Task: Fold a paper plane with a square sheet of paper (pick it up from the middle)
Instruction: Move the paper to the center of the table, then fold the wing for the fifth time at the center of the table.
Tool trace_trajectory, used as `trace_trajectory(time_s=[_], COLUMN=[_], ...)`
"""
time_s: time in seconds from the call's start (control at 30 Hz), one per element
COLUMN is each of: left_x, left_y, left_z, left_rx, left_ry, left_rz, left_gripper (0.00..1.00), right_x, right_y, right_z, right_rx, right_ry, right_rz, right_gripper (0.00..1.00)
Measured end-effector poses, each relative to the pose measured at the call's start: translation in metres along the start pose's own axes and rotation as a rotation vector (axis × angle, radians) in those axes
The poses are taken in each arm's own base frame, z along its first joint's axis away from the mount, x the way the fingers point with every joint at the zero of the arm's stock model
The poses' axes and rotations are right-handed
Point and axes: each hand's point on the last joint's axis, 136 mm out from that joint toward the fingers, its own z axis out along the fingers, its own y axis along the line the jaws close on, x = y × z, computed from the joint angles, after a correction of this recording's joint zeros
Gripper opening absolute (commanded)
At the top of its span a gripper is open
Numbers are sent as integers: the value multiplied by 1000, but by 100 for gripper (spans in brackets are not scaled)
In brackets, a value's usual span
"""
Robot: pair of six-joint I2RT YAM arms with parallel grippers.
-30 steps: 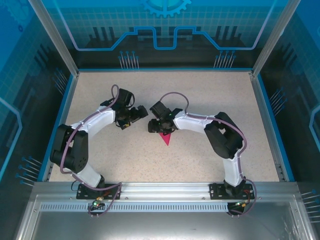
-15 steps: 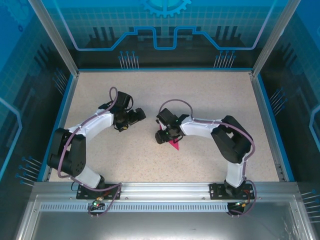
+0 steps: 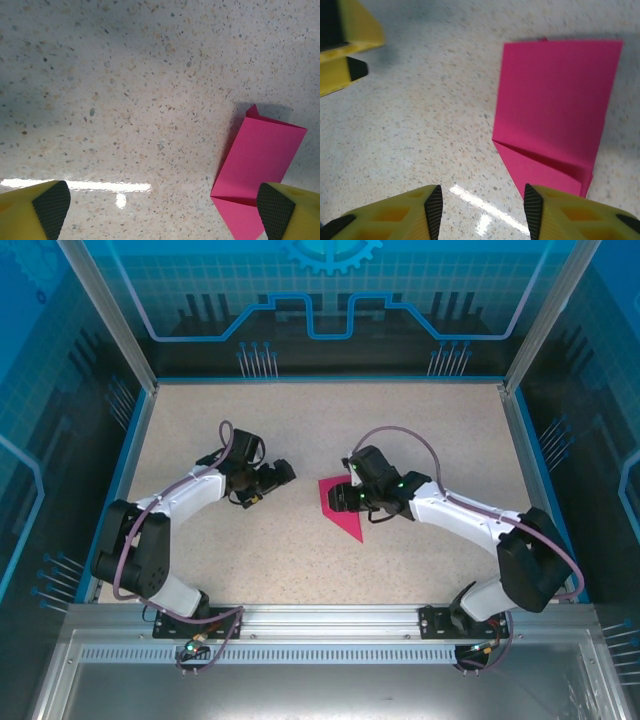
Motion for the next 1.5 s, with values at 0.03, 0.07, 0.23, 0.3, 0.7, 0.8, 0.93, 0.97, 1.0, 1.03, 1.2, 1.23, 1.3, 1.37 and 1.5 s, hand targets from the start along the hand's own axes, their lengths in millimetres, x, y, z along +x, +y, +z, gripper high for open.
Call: trace_trajectory(time_s=[0.03, 0.07, 0.23, 0.3, 0.7, 0.8, 0.93, 0.97, 1.0, 1.03, 1.2, 1.23, 1.3, 1.37, 1.5], left_x=[0, 1, 2, 5, 22, 29, 43, 46, 51, 55, 70, 73, 77, 82, 88], left_y=[-1, -2, -10, -11, -29, -35, -43, -45, -47, -49, -57, -58, -59, -59, -58], left_z=[1, 1, 2, 3, 8, 11, 19, 22, 25, 28, 44, 48, 54, 59, 69], left_rx=[8, 15, 56, 67, 167, 198, 244, 255, 264, 274, 304, 308, 311, 309, 298], left_ry=[2, 5, 14, 22, 85, 108, 158, 171, 188, 203, 270, 283, 302, 320, 348], left_rz=[-4, -4, -19, -20, -32, -30, -30, -30, -31, -32, -45, -51, -57, -66, -68], left_gripper=[99, 99, 99, 99, 98, 95, 88, 86, 84, 82, 62, 58, 53, 49, 45], right_x=[5, 9, 25, 30, 25, 19, 11, 9, 7, 5, 5, 5, 3, 3, 3], right_y=[-5, -9, -26, -33, -62, -60, -60, -59, -59, -59, -64, -66, -67, -66, -68], right_z=[4, 7, 31, 39, 67, 71, 72, 73, 73, 73, 76, 76, 76, 76, 76], right_rx=[16, 29, 97, 124, 205, 183, 142, 130, 115, 101, 21, 3, -30, -56, -98], right_ry=[13, 22, 83, 101, 128, 121, 112, 112, 110, 109, 113, 113, 113, 114, 111], right_rz=[38, 66, 171, 191, 228, 217, 211, 212, 213, 218, 258, 270, 288, 299, 324], right_gripper=[46, 45, 43, 43, 42, 41, 41, 41, 41, 40, 39, 38, 38, 37, 37])
